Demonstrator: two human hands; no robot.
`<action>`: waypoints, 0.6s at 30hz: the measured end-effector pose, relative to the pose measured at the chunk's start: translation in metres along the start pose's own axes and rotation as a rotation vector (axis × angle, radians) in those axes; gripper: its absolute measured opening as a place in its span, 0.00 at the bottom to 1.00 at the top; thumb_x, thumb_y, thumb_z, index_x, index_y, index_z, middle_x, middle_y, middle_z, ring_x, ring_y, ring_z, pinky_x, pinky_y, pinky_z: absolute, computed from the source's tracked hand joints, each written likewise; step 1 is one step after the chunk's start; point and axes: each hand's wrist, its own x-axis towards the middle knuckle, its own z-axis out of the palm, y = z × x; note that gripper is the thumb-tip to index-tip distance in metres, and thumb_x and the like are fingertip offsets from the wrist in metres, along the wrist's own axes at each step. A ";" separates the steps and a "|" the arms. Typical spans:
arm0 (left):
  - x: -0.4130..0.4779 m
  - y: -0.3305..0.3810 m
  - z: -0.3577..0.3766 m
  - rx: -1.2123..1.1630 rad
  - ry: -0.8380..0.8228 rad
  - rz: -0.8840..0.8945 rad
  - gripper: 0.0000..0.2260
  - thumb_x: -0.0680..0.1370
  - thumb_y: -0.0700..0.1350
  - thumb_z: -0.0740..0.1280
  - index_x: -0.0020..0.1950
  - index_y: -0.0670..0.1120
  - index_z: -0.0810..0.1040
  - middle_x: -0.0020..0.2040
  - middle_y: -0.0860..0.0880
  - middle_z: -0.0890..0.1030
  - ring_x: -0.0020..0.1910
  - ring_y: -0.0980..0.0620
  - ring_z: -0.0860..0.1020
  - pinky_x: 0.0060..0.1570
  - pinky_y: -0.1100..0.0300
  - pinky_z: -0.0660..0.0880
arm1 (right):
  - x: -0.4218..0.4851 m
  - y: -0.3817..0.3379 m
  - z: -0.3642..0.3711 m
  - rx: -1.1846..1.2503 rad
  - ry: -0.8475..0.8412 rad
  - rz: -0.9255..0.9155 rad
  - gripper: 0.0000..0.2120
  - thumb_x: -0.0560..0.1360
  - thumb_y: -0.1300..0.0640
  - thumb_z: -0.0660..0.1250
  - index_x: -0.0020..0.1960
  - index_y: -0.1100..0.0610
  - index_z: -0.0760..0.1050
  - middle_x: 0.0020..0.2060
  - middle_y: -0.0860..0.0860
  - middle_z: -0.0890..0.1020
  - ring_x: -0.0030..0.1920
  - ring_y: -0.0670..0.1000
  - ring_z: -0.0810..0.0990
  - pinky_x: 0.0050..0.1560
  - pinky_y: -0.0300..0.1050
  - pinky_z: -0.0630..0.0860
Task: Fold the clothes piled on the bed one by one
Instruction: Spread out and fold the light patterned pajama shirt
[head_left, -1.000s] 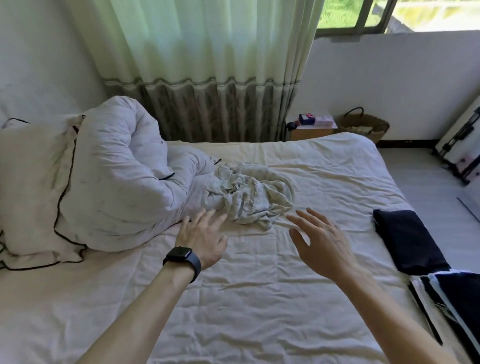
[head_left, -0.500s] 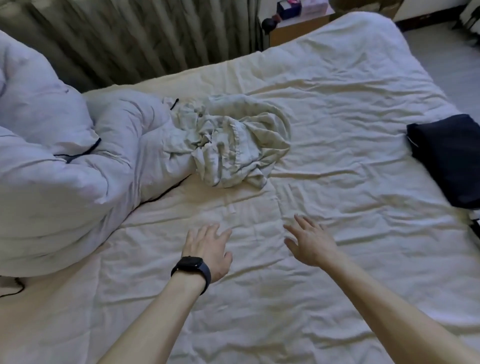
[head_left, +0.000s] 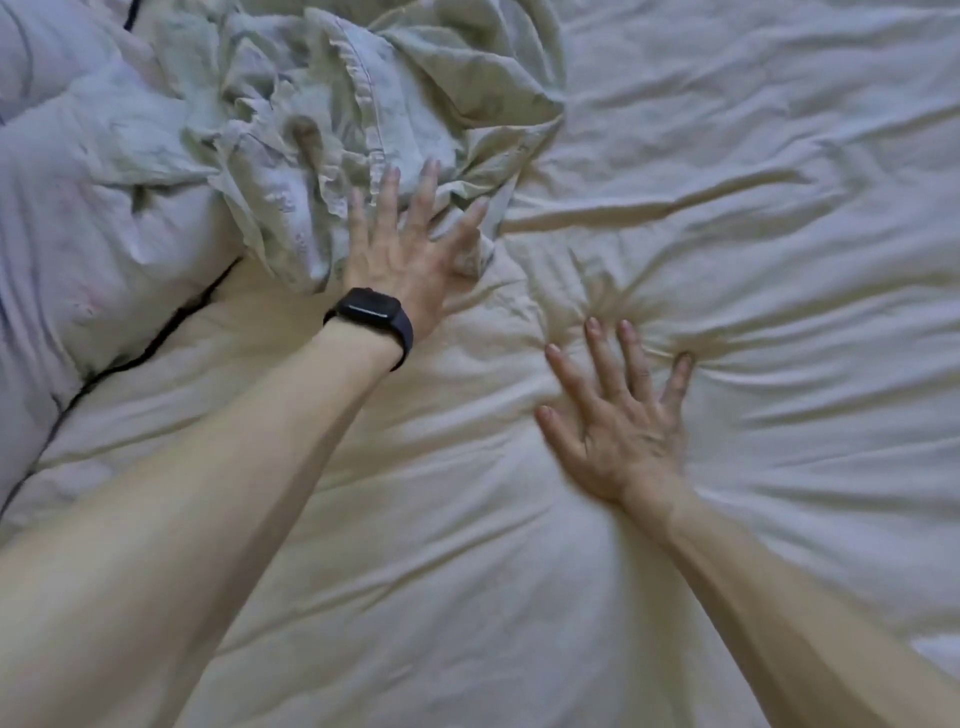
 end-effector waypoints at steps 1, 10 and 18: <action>0.014 0.001 0.002 0.024 -0.044 -0.007 0.27 0.82 0.48 0.61 0.76 0.65 0.55 0.82 0.46 0.47 0.80 0.37 0.47 0.75 0.35 0.41 | -0.001 0.001 0.002 0.002 0.036 -0.009 0.34 0.77 0.29 0.52 0.80 0.37 0.56 0.83 0.47 0.51 0.83 0.54 0.46 0.72 0.74 0.35; -0.049 0.012 -0.039 -0.329 -0.218 -0.072 0.18 0.78 0.38 0.61 0.64 0.54 0.70 0.41 0.42 0.77 0.43 0.39 0.76 0.38 0.53 0.66 | 0.006 -0.003 -0.019 0.009 -0.222 0.061 0.33 0.76 0.28 0.49 0.80 0.33 0.52 0.83 0.44 0.45 0.82 0.51 0.40 0.73 0.74 0.34; -0.267 0.018 -0.111 -1.036 -0.238 -0.494 0.05 0.81 0.49 0.66 0.56 0.53 0.79 0.42 0.55 0.82 0.45 0.50 0.79 0.40 0.60 0.69 | 0.015 -0.050 -0.179 0.822 -0.859 0.419 0.45 0.70 0.22 0.60 0.74 0.53 0.72 0.71 0.50 0.73 0.70 0.57 0.73 0.69 0.49 0.68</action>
